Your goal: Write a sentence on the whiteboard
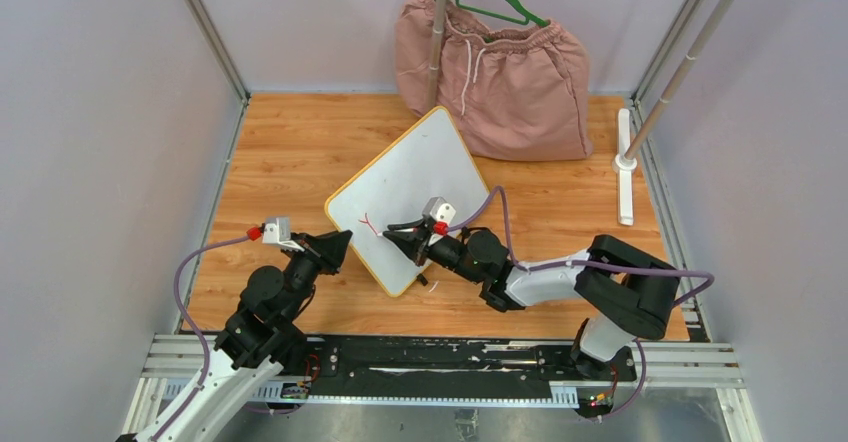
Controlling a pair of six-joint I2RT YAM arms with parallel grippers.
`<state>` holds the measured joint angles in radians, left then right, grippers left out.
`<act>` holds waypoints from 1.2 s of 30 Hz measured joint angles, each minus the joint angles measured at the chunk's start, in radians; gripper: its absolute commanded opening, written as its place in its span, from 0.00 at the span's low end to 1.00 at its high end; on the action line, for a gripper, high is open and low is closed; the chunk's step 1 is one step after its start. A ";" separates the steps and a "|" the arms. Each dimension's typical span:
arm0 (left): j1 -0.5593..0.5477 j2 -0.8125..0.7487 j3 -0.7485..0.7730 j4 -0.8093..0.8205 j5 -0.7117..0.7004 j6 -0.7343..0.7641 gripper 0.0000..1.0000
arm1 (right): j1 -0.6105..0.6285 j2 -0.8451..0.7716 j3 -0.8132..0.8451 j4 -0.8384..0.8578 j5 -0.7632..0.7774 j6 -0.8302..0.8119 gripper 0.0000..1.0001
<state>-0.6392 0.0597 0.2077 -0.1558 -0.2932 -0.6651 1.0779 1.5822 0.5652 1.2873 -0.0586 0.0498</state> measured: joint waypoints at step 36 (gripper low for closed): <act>0.000 -0.013 0.000 -0.011 0.009 0.000 0.00 | -0.008 -0.044 0.043 -0.103 0.027 -0.022 0.00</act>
<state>-0.6392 0.0467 0.2077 -0.1665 -0.2844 -0.6651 1.0698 1.5379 0.6086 1.1843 -0.0311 0.0280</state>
